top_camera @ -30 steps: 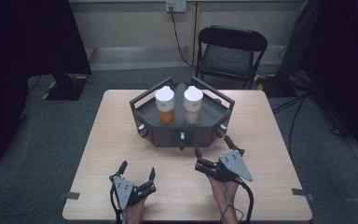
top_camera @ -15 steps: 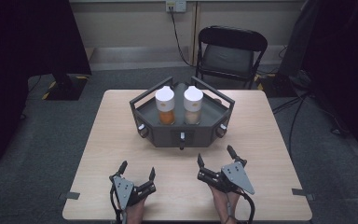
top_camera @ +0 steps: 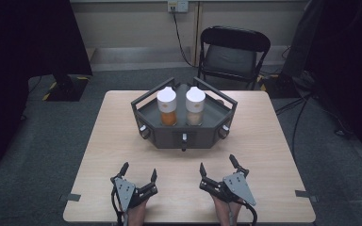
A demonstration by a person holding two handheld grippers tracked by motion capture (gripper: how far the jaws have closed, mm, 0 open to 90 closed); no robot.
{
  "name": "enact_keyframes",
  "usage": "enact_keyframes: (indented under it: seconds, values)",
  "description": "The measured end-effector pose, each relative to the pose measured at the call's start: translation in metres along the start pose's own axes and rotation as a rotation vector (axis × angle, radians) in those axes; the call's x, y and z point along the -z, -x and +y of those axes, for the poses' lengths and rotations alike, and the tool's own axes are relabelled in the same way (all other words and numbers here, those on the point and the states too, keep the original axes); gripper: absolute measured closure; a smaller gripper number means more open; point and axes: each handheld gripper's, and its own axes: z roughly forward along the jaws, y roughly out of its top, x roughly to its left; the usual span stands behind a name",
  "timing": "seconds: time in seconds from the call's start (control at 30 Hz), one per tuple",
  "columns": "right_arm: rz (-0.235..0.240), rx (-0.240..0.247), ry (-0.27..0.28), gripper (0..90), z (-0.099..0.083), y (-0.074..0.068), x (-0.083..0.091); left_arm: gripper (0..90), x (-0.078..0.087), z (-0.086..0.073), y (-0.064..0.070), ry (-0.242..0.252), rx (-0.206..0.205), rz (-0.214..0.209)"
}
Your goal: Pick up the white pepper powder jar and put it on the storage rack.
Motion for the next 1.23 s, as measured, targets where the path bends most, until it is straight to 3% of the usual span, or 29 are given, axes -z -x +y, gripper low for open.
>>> enact_keyframes:
  seconds: [0.93,1.23]
  values:
    - [-0.044,0.022,-0.032,0.0,-0.032,0.002,0.008,0.8,0.000,0.000,0.000,0.000,0.000,0.001]
    - [-0.043,0.022,-0.033,0.0,-0.034,0.001,0.008,0.8,0.000,0.000,0.000,0.000,0.000,0.001]
